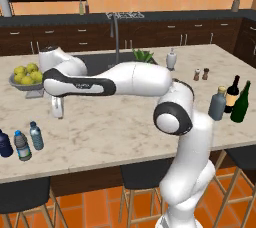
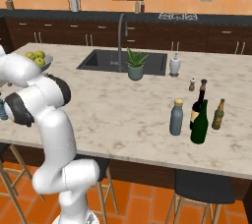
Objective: Move the plastic bottles in the middle to the plastics group, and the glass bottles in the middle to the glass group.
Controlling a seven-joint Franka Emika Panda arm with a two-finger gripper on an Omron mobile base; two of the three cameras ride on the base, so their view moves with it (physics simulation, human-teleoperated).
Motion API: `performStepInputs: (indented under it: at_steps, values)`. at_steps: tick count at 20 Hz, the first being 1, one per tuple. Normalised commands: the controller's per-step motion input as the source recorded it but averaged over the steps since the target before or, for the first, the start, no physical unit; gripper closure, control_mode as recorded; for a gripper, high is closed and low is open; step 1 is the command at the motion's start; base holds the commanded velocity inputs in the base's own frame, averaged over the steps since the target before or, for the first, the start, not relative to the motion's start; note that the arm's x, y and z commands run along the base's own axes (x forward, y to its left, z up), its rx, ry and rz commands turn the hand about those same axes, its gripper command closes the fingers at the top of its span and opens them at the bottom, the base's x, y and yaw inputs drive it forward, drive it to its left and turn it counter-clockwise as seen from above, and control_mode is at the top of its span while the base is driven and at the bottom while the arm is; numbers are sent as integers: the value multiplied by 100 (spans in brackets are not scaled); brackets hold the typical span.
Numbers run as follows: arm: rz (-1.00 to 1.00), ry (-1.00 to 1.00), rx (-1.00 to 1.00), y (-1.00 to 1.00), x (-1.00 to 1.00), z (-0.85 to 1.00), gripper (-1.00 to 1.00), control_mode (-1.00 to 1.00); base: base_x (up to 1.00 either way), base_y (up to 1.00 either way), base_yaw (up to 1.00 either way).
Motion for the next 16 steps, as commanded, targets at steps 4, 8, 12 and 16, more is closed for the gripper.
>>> performStepInputs:
  at_steps: [4, 8, 12, 16]
  values:
    - [-9, 0, 0, -100, -67, 5, -100, -100, 0, 0, 0]
    - [-11, 0, -1, -82, -52, 57, -100, -100, 0, 0, 0]
    - [-16, 0, 0, -81, -16, 97, -100, -100, 0, 0, 0]
    - [-26, 2, 1, -93, -10, 62, -100, -100, 0, 0, 0]
